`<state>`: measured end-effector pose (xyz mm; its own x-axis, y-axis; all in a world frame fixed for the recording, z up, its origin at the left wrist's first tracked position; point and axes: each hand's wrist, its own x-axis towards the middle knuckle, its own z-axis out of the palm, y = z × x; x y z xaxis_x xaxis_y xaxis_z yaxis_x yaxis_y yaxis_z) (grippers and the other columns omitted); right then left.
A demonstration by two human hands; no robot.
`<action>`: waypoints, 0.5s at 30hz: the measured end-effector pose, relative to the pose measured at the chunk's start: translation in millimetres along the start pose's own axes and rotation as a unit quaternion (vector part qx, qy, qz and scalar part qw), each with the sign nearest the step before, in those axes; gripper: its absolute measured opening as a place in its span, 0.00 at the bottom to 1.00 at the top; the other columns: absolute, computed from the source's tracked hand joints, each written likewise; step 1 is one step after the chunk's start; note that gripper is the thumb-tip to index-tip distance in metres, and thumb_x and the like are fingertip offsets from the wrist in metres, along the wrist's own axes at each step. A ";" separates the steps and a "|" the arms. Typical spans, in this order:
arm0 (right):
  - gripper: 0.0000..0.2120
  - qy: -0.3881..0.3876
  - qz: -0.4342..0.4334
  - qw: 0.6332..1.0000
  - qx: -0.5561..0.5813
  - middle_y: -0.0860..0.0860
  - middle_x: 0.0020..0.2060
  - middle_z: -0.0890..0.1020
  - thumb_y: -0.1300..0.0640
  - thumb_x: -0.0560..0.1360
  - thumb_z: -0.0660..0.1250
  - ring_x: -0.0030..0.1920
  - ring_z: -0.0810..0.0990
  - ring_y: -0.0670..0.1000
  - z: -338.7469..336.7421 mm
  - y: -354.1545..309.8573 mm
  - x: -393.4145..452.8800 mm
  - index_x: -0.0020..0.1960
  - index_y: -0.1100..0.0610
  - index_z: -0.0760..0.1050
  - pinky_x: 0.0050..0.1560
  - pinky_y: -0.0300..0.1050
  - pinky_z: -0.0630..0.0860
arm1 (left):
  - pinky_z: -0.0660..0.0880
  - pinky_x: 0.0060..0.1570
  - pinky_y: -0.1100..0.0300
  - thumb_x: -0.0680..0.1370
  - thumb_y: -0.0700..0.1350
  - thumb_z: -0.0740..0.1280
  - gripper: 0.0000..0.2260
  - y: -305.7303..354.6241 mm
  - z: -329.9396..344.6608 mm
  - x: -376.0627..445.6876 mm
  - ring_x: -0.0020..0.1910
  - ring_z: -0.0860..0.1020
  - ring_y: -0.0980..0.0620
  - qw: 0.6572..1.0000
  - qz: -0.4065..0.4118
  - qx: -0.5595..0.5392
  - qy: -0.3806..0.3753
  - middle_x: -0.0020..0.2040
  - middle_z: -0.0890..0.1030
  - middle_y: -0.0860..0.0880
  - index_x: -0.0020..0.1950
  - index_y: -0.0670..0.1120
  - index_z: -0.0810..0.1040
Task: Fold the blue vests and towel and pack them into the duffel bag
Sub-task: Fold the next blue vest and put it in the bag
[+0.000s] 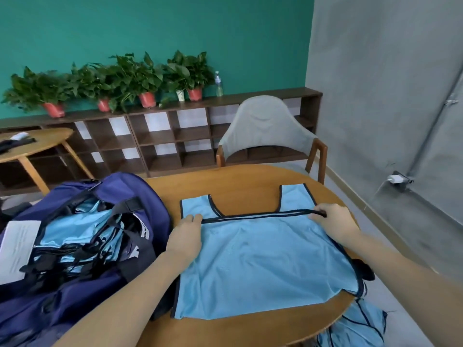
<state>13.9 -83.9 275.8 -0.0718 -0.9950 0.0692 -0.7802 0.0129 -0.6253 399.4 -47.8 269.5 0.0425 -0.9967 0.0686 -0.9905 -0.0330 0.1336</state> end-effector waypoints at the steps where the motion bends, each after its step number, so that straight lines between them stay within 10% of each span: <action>1: 0.09 0.000 0.001 1.000 0.000 0.51 0.35 0.82 0.52 0.79 0.71 0.37 0.78 0.50 -1.5 0.3 -4.3 0.40 0.52 0.80 0.35 0.44 0.72 | 0.76 0.54 0.51 0.74 0.30 0.58 0.27 2.0 1.8 -3.6 0.58 0.75 0.44 1.000 0.011 0.018 0.007 0.61 0.73 0.46 0.71 0.47 0.67; 8: 0.10 -0.008 0.013 1.000 0.024 0.52 0.35 0.81 0.54 0.79 0.70 0.36 0.77 0.51 -23.7 14.7 -55.4 0.39 0.55 0.80 0.33 0.41 0.67 | 0.73 0.53 0.54 0.74 0.29 0.58 0.30 15.9 1.6 -38.5 0.59 0.73 0.45 0.998 0.056 0.035 0.025 0.60 0.73 0.46 0.74 0.47 0.64; 15: 0.04 0.009 -0.021 0.994 0.110 0.44 0.40 0.86 0.53 0.76 0.73 0.43 0.83 0.43 -63.5 8.4 -92.2 0.45 0.51 0.85 0.46 0.39 0.77 | 0.77 0.47 0.51 0.81 0.42 0.64 0.06 10.0 -17.0 -62.0 0.48 0.80 0.45 0.973 0.028 -0.187 0.132 0.48 0.82 0.49 0.54 0.49 0.79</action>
<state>-25.4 14.2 313.5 -0.0554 -0.9923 0.1112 -0.6282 -0.0519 -0.7763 389.1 14.9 283.4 0.0718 -0.9407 0.3315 -0.8772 0.0987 0.4700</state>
